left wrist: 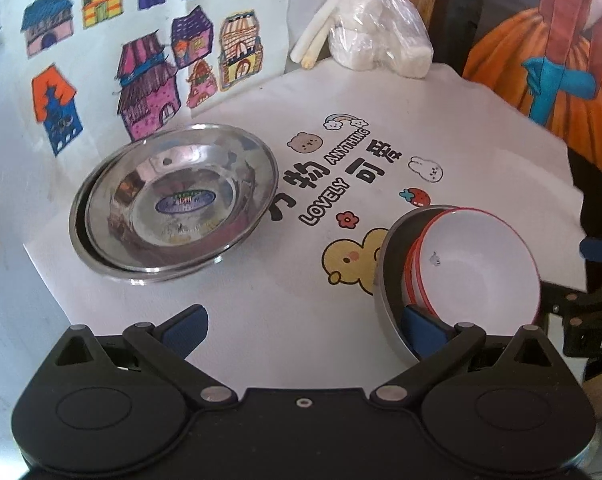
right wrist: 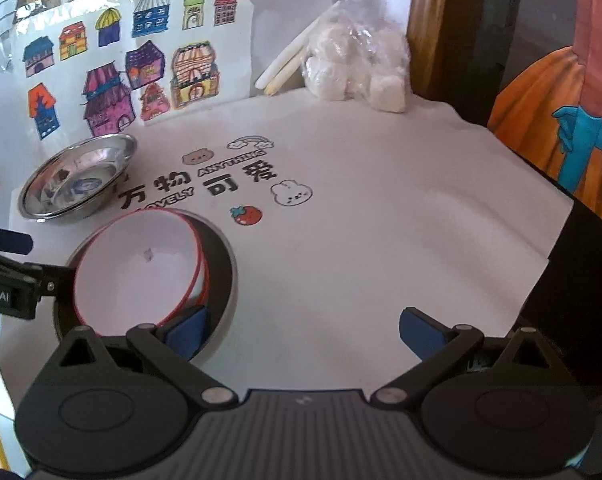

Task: Organize plates and bowls
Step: 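Move both tools to the rim of the steel bowl holding the white bowls, then close the left tool on the steel bowl rim while the right tool grips it too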

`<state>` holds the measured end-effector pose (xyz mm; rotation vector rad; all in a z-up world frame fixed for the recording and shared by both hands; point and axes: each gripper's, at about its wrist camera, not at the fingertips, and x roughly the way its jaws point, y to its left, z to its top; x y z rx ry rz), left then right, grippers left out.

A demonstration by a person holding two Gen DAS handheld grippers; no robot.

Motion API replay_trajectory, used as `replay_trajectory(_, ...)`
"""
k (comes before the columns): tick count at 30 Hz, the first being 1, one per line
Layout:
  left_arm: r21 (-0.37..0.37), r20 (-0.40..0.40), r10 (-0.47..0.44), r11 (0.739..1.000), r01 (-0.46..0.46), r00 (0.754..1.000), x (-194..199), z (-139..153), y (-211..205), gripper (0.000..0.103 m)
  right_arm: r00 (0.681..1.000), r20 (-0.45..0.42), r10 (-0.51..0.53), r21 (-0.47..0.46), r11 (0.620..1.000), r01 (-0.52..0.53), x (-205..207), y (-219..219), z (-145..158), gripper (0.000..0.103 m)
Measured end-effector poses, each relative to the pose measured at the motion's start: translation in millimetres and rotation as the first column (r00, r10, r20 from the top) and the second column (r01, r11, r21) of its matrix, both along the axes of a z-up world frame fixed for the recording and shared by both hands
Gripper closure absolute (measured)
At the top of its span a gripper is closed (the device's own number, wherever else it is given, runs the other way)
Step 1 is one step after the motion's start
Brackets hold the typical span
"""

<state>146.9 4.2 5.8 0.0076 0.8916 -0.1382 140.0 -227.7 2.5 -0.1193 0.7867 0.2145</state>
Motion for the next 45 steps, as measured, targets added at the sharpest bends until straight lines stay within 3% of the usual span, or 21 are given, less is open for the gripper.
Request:
replay_trajectory(11,0.013,-0.01,0.027,1.0,-0.026,1.0,5,-6,-4,0.001,1.0,0.01,-0.009,-0.06,0.998,0.01,5,7,-2,0.0)
replay_trajectory(16,-0.02,0.003,0.046,0.999,-0.046,0.999,2,-8,-3,0.009,0.999,0.025,-0.026,-0.068,0.997,0.028,3,9,-5,0.001)
replay_trajectory(19,-0.045,0.006,0.06,0.997,-0.06,0.998,-1,-8,-5,0.017,0.999,0.025,-0.028,-0.037,0.999,0.029,0,7,-6,0.009)
replay_trajectory(23,-0.085,0.011,0.067,0.994,-0.066,0.998,-4,-8,-8,0.033,0.999,0.032,-0.008,-0.013,1.0,0.009,-5,12,-3,0.032)
replay_trajectory(26,-0.131,0.003,0.074,0.989,-0.073,0.997,-6,-8,-7,0.042,1.0,0.03,-0.008,0.007,1.0,0.008,-7,16,-2,0.042)
replay_trajectory(33,-0.194,0.011,0.081,0.978,-0.077,0.997,-10,-8,-10,0.064,0.999,0.008,-0.042,0.134,0.99,0.04,-11,12,-4,0.067)
replay_trajectory(38,-0.23,0.005,0.1,0.968,-0.096,0.995,-11,-8,-13,0.077,0.995,-0.004,-0.095,0.21,0.973,0.094,-13,11,-7,0.075)
replay_trajectory(45,-0.237,0.008,0.14,0.962,-0.135,0.99,-13,-9,-19,0.086,0.991,-0.011,-0.13,0.284,0.95,0.128,-15,10,-11,0.084)
